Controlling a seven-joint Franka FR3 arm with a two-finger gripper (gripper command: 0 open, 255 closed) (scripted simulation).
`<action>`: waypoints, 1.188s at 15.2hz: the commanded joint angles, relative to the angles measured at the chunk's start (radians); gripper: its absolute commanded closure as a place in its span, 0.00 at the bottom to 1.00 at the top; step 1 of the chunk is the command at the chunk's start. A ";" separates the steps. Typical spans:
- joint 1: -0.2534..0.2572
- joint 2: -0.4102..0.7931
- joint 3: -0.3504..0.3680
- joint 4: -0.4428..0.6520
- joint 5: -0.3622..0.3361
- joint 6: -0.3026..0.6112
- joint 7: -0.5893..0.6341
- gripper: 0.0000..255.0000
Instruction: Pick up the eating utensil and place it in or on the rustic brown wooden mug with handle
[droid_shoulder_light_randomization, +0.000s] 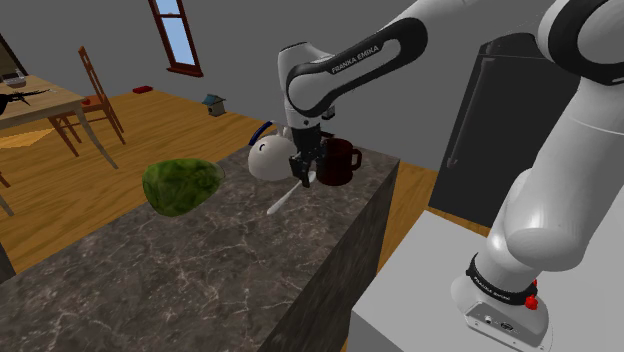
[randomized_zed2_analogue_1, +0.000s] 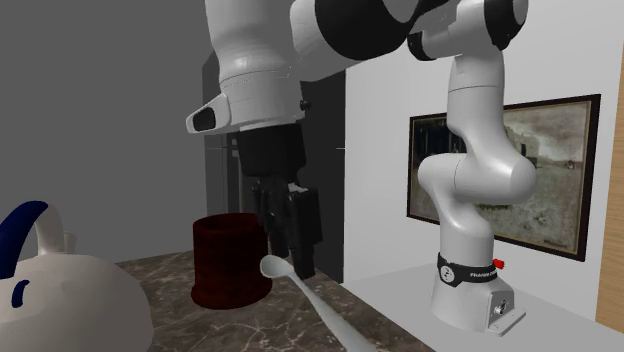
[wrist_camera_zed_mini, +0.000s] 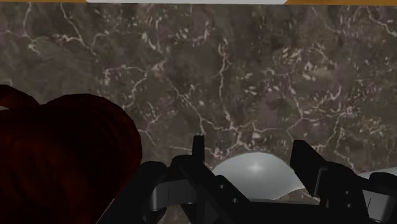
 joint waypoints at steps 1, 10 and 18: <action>0.000 -0.007 0.000 0.016 0.001 -0.023 0.002 1.00; -0.001 -0.037 -0.002 0.104 0.002 -0.142 0.005 1.00; -0.002 -0.050 -0.003 0.197 0.002 -0.248 0.009 1.00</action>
